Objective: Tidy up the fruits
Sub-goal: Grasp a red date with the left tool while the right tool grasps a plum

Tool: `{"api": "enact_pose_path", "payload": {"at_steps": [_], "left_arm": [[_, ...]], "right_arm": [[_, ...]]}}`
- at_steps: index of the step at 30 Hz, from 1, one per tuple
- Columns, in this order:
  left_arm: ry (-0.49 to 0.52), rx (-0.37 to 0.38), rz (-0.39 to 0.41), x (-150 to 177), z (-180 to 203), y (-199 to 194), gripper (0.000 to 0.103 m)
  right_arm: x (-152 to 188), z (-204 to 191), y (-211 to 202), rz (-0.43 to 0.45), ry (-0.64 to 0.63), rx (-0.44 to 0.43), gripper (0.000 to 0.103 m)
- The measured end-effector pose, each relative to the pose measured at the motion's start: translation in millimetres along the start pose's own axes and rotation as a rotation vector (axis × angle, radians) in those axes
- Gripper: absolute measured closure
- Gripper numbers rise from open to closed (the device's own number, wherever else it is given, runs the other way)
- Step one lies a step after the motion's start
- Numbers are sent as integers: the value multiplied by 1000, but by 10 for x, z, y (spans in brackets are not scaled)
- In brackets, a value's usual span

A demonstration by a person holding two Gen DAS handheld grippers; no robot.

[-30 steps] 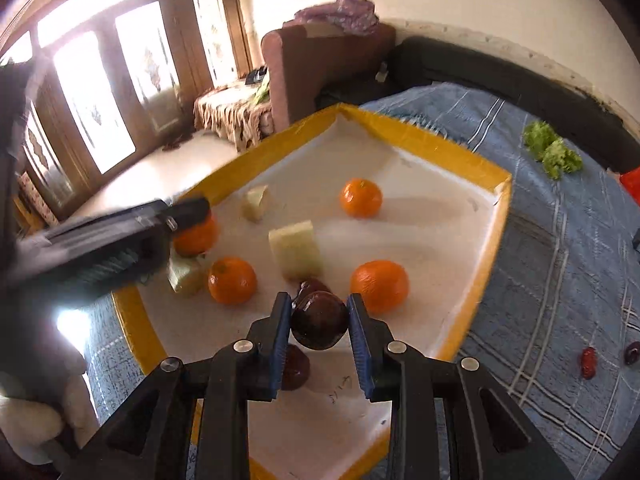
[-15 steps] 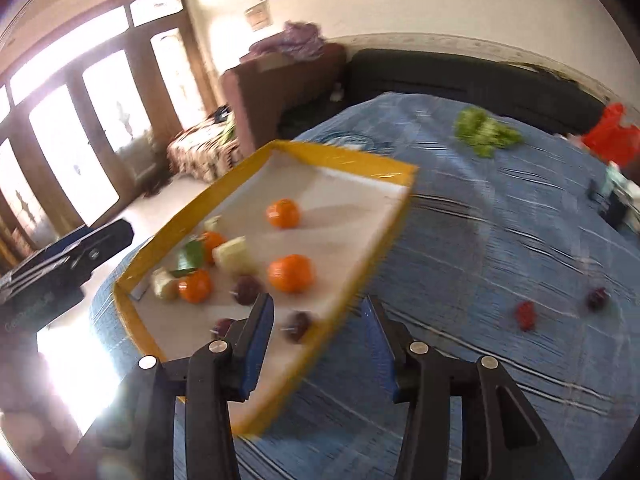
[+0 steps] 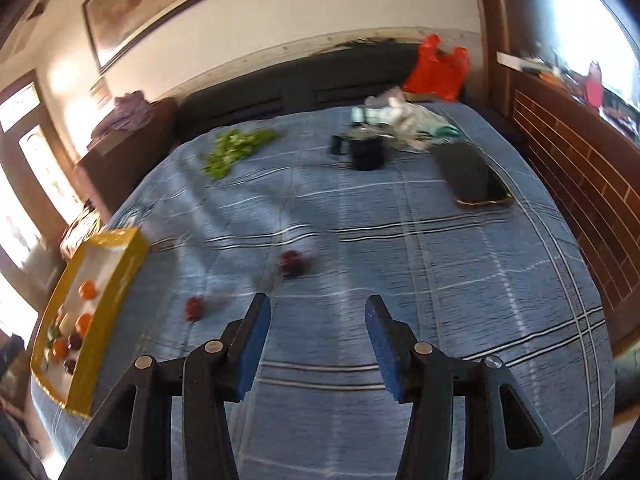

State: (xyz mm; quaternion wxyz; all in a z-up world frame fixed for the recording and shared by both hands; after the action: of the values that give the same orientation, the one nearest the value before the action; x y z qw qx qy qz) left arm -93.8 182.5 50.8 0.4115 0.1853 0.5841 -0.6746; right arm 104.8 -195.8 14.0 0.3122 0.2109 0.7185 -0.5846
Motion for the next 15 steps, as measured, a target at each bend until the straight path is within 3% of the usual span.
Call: {"api": "enact_pose_path", "payload": {"at_steps": [6,15], "left_arm": [[58,63,-74,151,355,103,23],[193,90,-52,73,753,173,23]], "right_arm": [[-149,-126,537,-52,21,-48,53],[-280,-311,1144,-88,14,-51,55]]}}
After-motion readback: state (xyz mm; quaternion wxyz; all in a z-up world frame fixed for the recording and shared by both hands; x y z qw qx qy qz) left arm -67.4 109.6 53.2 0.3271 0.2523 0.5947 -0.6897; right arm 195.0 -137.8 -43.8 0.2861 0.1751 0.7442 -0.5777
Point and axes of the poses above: each gripper's, at about its wrist camera, not at the fingertips, and y roughly the way its jaws point, z to its right, x to its underside, the point moved 9 cm from there along y, roughly the way its jaws point, and after that the axes turned 10 degrees about -y, right-handed, at the moved point
